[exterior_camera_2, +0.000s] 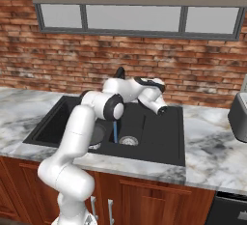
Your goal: Pick the pan and sponge and place them into the sink. Then turn on the water.
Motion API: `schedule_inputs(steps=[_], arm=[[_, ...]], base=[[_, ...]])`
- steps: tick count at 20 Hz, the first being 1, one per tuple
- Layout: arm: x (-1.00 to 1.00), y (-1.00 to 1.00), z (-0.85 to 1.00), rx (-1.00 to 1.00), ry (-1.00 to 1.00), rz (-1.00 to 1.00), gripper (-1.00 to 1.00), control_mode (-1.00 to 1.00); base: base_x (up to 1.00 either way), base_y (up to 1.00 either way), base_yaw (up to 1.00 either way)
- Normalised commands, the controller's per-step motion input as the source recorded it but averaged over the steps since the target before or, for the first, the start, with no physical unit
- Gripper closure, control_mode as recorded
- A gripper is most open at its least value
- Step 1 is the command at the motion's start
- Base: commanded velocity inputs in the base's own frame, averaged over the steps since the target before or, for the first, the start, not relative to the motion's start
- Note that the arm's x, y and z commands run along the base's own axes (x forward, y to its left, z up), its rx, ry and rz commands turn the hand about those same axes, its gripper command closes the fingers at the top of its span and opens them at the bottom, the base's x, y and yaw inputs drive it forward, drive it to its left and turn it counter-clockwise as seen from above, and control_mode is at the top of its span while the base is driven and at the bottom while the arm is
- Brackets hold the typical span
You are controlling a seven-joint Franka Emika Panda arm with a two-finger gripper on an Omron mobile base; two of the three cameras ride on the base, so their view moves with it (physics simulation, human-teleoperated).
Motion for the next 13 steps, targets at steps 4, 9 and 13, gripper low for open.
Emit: schedule_inputs(steps=[4,9,13], arm=[[-0.21,-0.59,-0.11,0.08,0.00,0.00,1.00,-1.00],[-0.24,-0.26,-0.01,0.06,0.00,-0.01,1.00,-1.00],[0.00,0.00,0.00,0.00,0.00,0.00,1.00,-1.00]], base=[[0.00,0.00,0.00],[0.00,0.00,0.00],[0.00,0.00,0.00]])
